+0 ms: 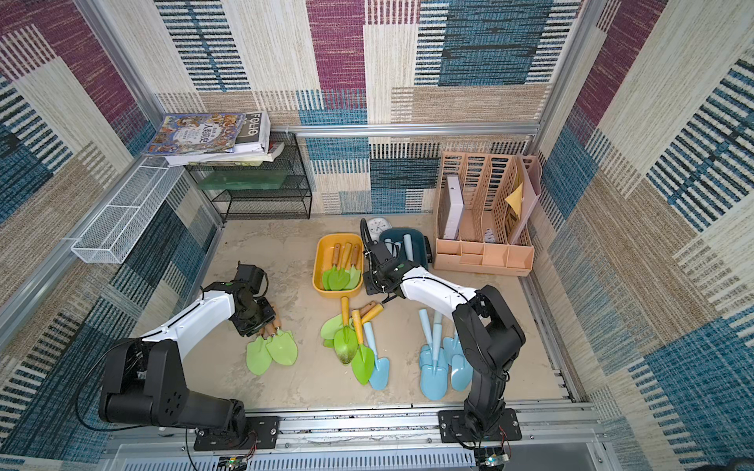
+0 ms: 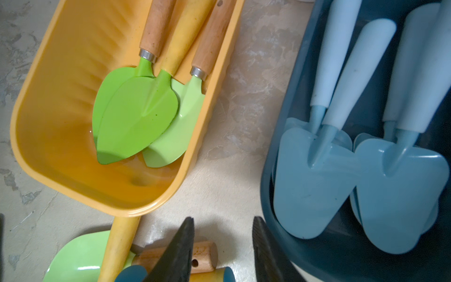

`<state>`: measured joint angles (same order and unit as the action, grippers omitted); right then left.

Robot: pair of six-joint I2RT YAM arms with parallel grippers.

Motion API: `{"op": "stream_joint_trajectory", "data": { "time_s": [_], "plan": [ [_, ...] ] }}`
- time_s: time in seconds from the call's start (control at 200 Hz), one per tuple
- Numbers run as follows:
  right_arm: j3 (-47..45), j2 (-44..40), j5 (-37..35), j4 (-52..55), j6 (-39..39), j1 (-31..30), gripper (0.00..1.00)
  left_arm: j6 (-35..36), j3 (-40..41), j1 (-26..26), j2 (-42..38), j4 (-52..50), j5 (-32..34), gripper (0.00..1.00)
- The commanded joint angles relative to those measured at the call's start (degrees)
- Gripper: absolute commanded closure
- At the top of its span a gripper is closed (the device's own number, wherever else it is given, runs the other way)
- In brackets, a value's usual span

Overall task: Sort the small shovels by color and place them into the storage box
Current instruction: Pick up the shovel from the center of the board.

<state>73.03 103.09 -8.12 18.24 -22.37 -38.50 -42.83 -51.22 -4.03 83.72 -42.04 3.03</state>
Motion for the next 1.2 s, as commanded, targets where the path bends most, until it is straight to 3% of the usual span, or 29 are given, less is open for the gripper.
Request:
{"op": "stream_joint_trajectory", "data": {
  "time_s": [0.0, 0.396, 0.791, 1.197],
  "plan": [
    [-0.26, 0.27, 0.03, -1.02, -0.41, -0.29, 0.58, -0.05, 0.07, 0.08, 0.63, 0.21, -0.44, 0.57],
    [-0.59, 1.37, 0.03, -1.48, -0.26, -0.54, 0.59, 0.36, -0.63, 0.09, 4.4, 1.41, -1.13, 0.66],
    [-0.34, 2.02, -0.41, -1.37, -0.13, -0.57, 0.6, 1.16, -2.59, 0.08, 6.18, 1.0, -3.85, 1.0],
    [2.26, 1.78, -0.56, -1.28, 0.91, -0.13, 0.6, 6.67, -12.07, -2.66, -1.19, -3.28, -4.13, 1.0]
  ]
}}
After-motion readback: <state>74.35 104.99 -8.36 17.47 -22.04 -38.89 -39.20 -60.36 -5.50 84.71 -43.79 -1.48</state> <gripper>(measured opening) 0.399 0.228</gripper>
